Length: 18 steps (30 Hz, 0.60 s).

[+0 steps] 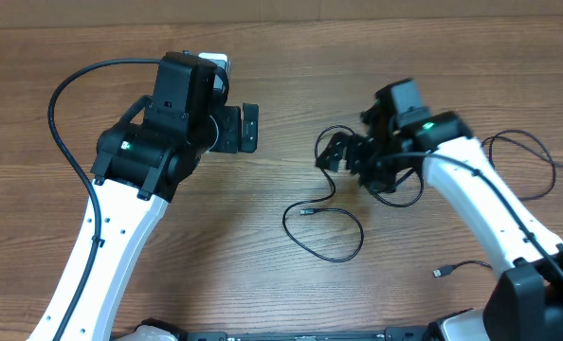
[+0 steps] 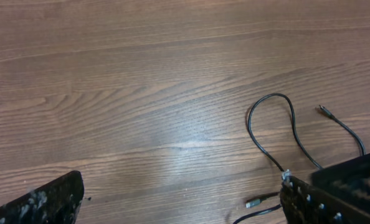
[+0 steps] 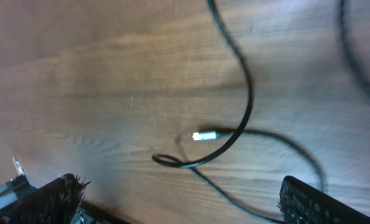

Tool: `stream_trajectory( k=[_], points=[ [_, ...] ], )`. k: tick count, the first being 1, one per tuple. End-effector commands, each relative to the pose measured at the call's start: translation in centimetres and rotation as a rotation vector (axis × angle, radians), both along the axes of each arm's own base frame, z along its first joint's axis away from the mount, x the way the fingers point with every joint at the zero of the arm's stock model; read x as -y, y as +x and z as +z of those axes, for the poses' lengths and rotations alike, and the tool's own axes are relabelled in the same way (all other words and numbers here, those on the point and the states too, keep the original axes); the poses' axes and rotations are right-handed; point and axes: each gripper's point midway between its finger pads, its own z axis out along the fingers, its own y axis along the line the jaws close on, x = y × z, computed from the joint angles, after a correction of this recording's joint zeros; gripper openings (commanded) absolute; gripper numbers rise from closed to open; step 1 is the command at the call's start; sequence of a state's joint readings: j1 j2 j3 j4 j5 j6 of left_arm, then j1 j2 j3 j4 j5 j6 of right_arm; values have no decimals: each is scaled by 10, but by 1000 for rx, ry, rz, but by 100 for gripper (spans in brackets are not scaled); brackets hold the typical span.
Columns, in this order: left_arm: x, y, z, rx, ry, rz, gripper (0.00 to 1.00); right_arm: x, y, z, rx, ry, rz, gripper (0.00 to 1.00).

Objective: Untangle cables
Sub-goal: 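Move the right gripper back over the center black cable and grasp it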

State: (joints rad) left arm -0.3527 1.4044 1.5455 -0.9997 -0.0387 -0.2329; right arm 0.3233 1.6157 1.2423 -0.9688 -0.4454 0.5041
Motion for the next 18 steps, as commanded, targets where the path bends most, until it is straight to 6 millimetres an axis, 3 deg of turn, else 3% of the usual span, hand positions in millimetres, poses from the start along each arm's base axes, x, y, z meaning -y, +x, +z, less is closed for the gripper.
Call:
stream_trajectory(
  k=[1,9,12,15,18],
  points=[
    [-1,-1,12,37,2,-9,100,-16,-16,-22,-92,10,-73,100],
    [-1,-1,12,37,2,-9,99,-32,-28,-66,-123,-2,-191,99],
    [-1,-1,12,37,2,-9,100,-31,-24,-78,-105,0,-255,78],
    [-1,-1,12,37,2,-9,100,-28,-12,-78,-46,-14,-276,68],
    [-1,-1,12,37,2,-9,100,-16,0,-81,20,-78,-317,41]
  ],
)
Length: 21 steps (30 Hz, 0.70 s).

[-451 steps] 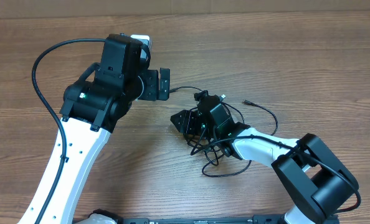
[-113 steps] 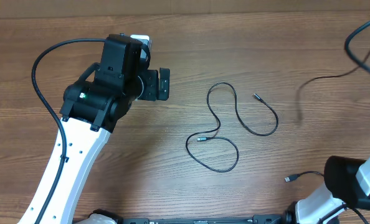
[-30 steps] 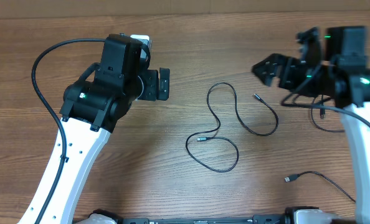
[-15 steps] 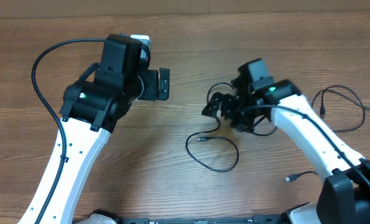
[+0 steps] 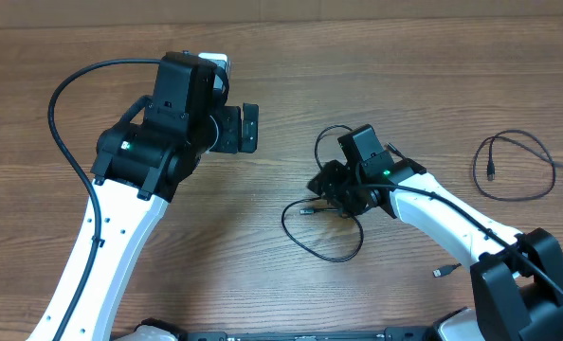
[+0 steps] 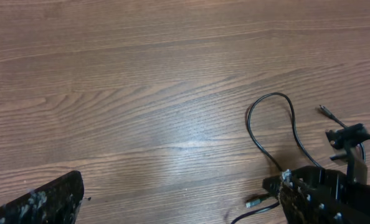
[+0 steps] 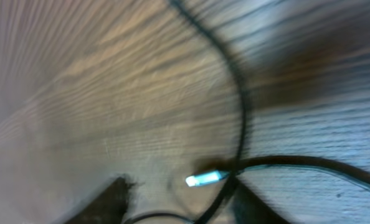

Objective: Untangle cables
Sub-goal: 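Move the right gripper back over the center black cable and grasp it, then lift the grasped cable up and carry it to the upper right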

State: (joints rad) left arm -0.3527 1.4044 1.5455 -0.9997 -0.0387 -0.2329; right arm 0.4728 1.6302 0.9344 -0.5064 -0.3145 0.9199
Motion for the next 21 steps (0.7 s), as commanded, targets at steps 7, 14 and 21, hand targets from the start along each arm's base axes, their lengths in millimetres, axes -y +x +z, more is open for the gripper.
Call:
stream_trajectory(
  k=[7,14,21],
  points=[
    [-1,-1,12,37,2,-9,100,28,7,-14,35,-154,-87,9],
    [-1,-1,12,37,2,-9,100,20,-8,-18,-23,-106,-53,22],
    [-1,-1,12,37,2,-9,100,6,-17,-19,-20,-94,-4,46]
  ],
)
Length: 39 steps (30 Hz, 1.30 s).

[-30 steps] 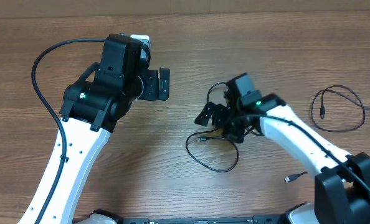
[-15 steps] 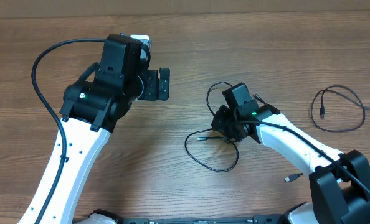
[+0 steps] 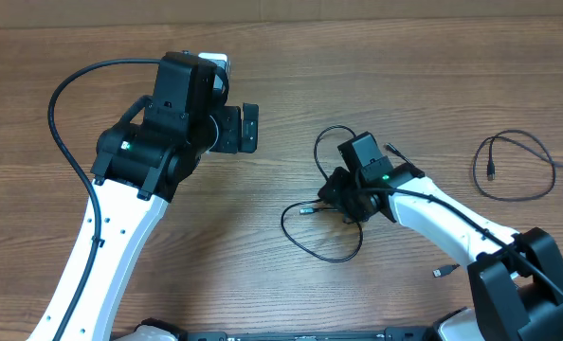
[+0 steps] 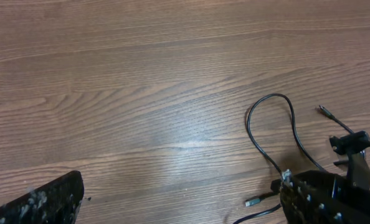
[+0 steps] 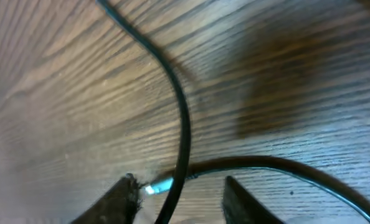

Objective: Untangle cables
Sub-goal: 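Lift the grasped cable up and carry it to the upper right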

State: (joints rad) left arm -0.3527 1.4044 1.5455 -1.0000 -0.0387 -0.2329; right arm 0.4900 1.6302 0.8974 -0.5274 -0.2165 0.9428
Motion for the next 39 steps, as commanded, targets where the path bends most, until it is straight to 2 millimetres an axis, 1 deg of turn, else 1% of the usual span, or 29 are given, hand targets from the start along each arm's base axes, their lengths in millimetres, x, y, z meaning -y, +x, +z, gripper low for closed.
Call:
stream_trajectory(
  k=[1,2,4,5,6,7,8,9,10,11,17,21,22,24,25,26,27,28,29,31,32,35,36,38,39],
  points=[
    [-1,-1,13,37,2,-9,100,-13,-9,-1,1,10,44,48],
    [-1,-1,13,37,2,-9,100,-18,-9,0,13,17,58,50],
    [-1,-1,13,37,2,-9,100,-33,-4,6,64,43,85,50],
    [-1,-1,13,37,2,-9,100,-39,-1,8,88,54,95,44],
    [-1,-1,13,37,2,-9,100,-43,1,10,105,64,101,41],
    [-1,-1,13,38,2,-10,100,-51,5,12,134,84,111,32],
    [-1,-1,13,37,2,-9,100,-53,6,12,140,89,111,26],
    [-1,-1,13,37,2,-9,100,-54,7,11,144,91,113,17],
    [-1,-1,13,37,2,-9,100,-54,8,10,143,90,113,12],
    [-1,-1,13,37,2,-9,100,-53,8,9,145,81,109,4],
    [-1,-1,13,37,2,-9,100,-46,18,10,183,45,87,4],
    [-1,-1,13,37,2,-9,100,-33,42,28,242,13,125,4],
    [-1,-1,13,37,2,-9,100,-24,57,45,270,-5,129,4],
    [-1,-1,13,37,2,-9,100,-2,94,87,348,-44,87,4],
    [-1,-1,13,37,2,-9,100,13,118,117,414,-76,46,4],
    [-1,-1,12,37,2,-9,100,19,127,131,442,-89,20,4],
    [-1,-1,13,37,2,-9,100,44,156,177,539,-126,-72,4],
    [-1,-1,13,37,2,-9,100,55,167,200,588,-140,-110,4],
    [-1,-1,13,37,2,-9,100,76,187,251,709,-162,-147,4],
    [-1,-1,13,37,2,-9,100,106,201,306,826,-185,-240,4],
    [-1,-1,13,37,2,-9,100,118,205,323,864,-194,-277,4],
    [-1,-1,13,37,2,-9,100,170,212,386,1007,-233,-428,4],
    [-1,-1,13,37,2,-9,100,191,212,401,1042,-257,-484,4],
    [-1,-1,13,37,2,-9,100,223,212,417,1087,-291,-563,4],
    [-1,-1,13,37,2,-9,100,231,212,419,1097,-298,-580,4]
  ],
)
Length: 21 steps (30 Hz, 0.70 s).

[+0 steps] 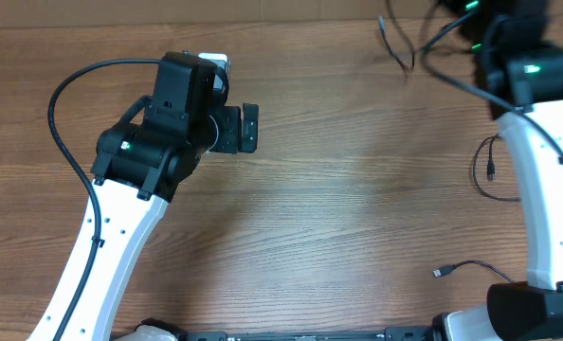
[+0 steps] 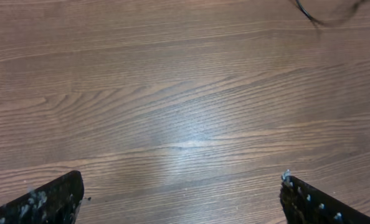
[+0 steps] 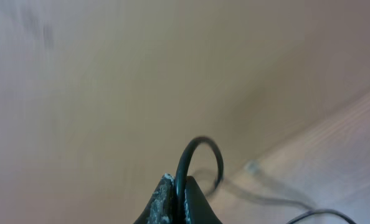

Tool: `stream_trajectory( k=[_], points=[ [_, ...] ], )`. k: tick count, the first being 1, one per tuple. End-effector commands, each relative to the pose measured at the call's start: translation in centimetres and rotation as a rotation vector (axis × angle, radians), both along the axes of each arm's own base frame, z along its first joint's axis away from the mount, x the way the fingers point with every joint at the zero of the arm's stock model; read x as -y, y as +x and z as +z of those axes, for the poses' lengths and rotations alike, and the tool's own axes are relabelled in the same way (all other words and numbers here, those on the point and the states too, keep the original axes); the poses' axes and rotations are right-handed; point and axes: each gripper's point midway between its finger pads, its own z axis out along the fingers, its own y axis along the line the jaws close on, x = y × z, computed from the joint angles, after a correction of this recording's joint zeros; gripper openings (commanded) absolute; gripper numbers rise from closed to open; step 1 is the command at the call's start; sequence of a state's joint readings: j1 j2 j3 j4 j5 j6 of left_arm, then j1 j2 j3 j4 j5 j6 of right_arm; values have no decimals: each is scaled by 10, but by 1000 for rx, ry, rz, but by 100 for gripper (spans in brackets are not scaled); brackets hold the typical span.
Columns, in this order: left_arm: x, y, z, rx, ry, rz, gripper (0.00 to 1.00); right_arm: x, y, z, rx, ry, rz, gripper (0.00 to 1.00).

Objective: Untangle cables
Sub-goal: 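Lift the grasped cable up and carry it to the upper right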

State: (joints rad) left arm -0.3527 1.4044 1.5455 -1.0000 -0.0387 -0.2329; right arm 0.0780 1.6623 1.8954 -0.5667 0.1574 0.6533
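A thin black cable (image 1: 424, 52) hangs at the far right edge of the table, lifted off the wood, its plug end (image 1: 383, 24) dangling. My right gripper (image 3: 180, 188) is shut on this cable, and a loop of it (image 3: 203, 152) rises just past the fingertips. In the overhead view that gripper sits at the top edge, partly cut off. My left gripper (image 1: 247, 128) stays at the far left, open, its fingers (image 2: 54, 198) wide apart over bare wood. A bit of the raised cable (image 2: 325, 14) shows at the top of the left wrist view.
A second black cable (image 1: 478, 178) lies looped on the table at the right, partly hidden behind my right arm. A third cable end with a plug (image 1: 455, 269) lies near the front right. The table is brown wood.
My right gripper was low at the table's middle with its fingers around the black cable. Now it is shut on that cable and high at the far right, and the cable has left the middle.
First my right gripper was open above the looped cable at mid-table. It then stood lower over the cable beside its silver plug, then closer still with the cable between its fingers. Now it holds the cable up at the far right. My left arm has not moved.
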Motion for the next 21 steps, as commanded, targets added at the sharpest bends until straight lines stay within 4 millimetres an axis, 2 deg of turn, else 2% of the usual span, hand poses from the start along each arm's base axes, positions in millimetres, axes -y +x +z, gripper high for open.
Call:
stream_trajectory(
  k=[1,4,5,7,11,16,21],
  points=[
    [-1,-1,13,37,2,-9,100,73,-8,33,94,-32,-195,4],
    [-1,-1,13,37,2,-9,100,125,-10,38,124,-36,-298,4],
    [-1,-1,13,37,2,-9,99,135,-11,39,132,-38,-318,4],
    [-1,-1,13,37,2,-9,100,170,-8,35,145,-43,-385,4],
    [-1,-1,13,37,2,-9,100,215,-2,23,159,-50,-464,4],
    [-1,-1,13,37,2,-9,100,257,11,7,188,-59,-527,4],
    [-1,-1,13,37,2,-9,99,279,25,-25,149,-56,-553,4]
  ],
)
